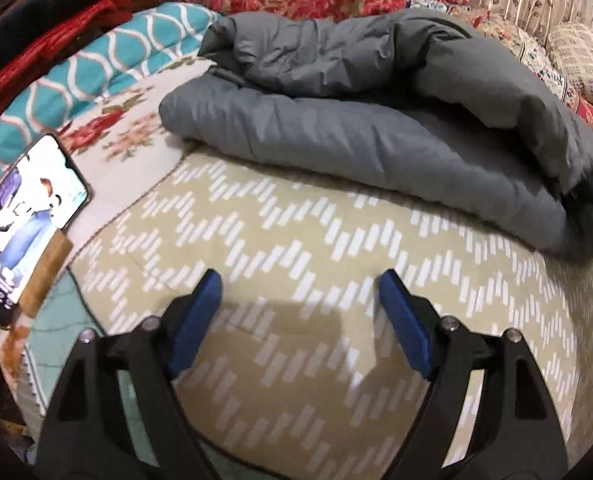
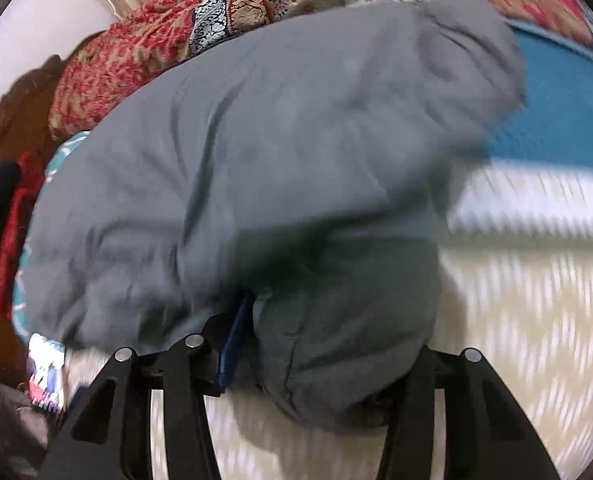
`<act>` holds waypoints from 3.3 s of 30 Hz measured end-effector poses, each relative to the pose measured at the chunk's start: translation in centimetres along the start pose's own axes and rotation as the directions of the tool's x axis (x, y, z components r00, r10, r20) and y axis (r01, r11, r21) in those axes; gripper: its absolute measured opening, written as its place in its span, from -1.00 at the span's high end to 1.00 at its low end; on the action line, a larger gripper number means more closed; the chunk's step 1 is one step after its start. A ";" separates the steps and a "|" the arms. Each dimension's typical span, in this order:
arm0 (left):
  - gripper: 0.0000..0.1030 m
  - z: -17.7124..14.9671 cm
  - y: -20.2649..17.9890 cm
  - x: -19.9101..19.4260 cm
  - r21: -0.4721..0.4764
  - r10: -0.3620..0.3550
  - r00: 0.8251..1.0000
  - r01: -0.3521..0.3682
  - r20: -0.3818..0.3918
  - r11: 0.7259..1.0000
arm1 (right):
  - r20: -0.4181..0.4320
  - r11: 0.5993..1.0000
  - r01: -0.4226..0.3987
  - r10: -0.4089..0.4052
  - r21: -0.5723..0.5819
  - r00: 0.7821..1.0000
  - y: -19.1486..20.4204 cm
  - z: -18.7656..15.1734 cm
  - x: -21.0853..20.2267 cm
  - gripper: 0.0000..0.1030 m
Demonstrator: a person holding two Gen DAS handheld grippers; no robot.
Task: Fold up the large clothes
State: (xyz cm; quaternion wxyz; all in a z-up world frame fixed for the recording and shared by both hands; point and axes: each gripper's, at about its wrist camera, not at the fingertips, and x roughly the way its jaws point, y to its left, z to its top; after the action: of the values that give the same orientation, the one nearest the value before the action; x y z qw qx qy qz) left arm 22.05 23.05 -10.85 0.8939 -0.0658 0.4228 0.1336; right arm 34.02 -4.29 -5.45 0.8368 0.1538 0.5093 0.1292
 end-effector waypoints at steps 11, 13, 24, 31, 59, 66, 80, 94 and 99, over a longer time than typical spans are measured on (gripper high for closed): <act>-0.53 -0.6 -0.5 0.7 0.001 0.004 0.998 -0.004 0.064 1.000 | 0.117 0.983 0.170 -0.161 -0.069 0.980 4.0 16.3 7.8 -0.99; -0.53 -0.6 -0.5 0.7 -0.001 0.001 0.998 -0.001 0.064 1.000 | 0.129 0.995 0.104 -0.103 -0.006 0.986 2.3 15.8 7.9 -0.98; -0.55 -0.5 -0.7 0.8 0.008 0.019 0.998 -0.019 0.053 1.000 | 0.321 0.991 -0.116 0.091 0.060 0.943 -5.3 6.7 -1.4 -0.71; -0.66 -0.1 -0.8 1.0 0.007 0.042 0.999 -0.042 0.027 0.999 | 0.239 0.979 -0.135 0.097 0.150 0.966 -7.0 0.8 -5.0 -0.65; -0.75 -13.0 -3.6 -17.0 0.119 0.067 0.996 -0.060 -0.053 0.991 | 0.011 0.999 -0.024 0.024 -0.033 1.000 -0.7 -27.9 -18.7 -0.65; -0.75 -13.3 -3.8 -19.2 0.135 0.068 0.997 -0.062 -0.037 0.989 | 0.029 0.998 -0.040 0.042 -0.055 0.999 0.0 -29.1 -20.1 -0.65; -0.75 -13.7 -4.4 -20.6 0.165 0.048 0.998 -0.041 -0.038 0.985 | 0.019 0.998 -0.061 0.061 -0.032 0.998 0.0 -29.6 -20.3 -0.65; -0.75 -13.7 -4.6 -20.5 0.184 0.055 0.997 -0.043 -0.057 0.982 | -0.006 0.997 -0.079 0.079 0.003 0.997 -0.8 -29.7 -19.7 -0.65; -0.75 -14.1 -5.1 -19.9 0.209 0.044 0.994 -0.023 -0.099 0.978 | -0.020 0.996 -0.082 0.083 0.026 0.996 -1.4 -29.8 -19.3 -0.65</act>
State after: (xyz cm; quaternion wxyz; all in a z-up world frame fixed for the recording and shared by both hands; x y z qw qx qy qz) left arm 1.03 11.31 -4.40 0.8706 0.0281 0.4809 0.1003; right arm -1.10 -9.02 -3.20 0.8233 0.1838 0.5129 0.1589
